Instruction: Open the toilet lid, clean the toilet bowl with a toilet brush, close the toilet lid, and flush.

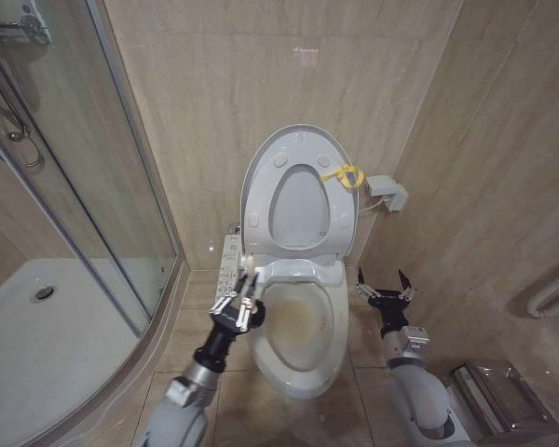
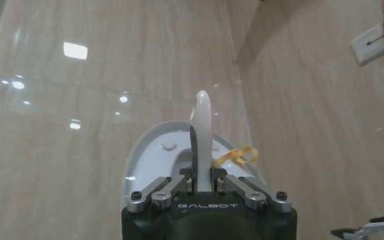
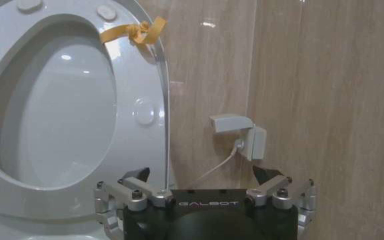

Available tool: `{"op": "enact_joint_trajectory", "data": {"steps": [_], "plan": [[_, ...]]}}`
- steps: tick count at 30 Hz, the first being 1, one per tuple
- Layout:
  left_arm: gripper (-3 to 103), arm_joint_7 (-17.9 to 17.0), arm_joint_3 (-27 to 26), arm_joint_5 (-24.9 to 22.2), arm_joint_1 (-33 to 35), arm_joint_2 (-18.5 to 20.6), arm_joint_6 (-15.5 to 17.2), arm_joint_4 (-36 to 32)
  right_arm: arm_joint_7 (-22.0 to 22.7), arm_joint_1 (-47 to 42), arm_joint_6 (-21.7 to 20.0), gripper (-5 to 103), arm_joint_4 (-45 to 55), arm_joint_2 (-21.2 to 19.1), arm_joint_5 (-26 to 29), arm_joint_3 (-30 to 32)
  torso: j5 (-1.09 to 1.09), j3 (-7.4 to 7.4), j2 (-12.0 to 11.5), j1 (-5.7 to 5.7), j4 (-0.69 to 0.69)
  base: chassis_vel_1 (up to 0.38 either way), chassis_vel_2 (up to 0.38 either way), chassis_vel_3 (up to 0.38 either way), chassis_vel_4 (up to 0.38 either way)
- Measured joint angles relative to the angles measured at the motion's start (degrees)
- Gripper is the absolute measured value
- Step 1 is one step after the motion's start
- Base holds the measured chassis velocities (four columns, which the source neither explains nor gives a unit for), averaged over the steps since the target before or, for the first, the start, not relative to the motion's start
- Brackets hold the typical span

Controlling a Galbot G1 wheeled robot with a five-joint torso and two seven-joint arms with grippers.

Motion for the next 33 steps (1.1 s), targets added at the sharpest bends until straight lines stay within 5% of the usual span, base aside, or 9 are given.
{"op": "enact_joint_trajectory", "data": {"steps": [15, 24, 33], "plan": [[15, -3.03, -13.58, 4.33, 17.82, -3.38, -3.26, -6.47, 0.0, 0.0, 0.0, 100, 0.0, 0.0, 0.0, 0.0, 0.02, 0.0, 0.0, 0.0, 0.0, 0.0, 0.0, 0.0, 0.0], [15, -5.95, -17.58, 4.57, 17.47, -5.0, -6.91, 0.03, 0.0, 0.0, 0.0, 100, 0.0, 0.0, 0.0, 0.0, 0.01, 0.0, 0.0, 0.0, 0.0, 0.0, 0.0, 0.0, 0.0], [15, -6.11, -15.13, 1.25, 13.48, -4.84, -9.15, 9.17, 0.0, 0.0, 0.0, 100, 0.0, 0.0, 0.0, 0.0, 0.0, 0.0, 0.0, 0.0, 0.0, 0.0, 0.0, 0.0, 0.0]]}}
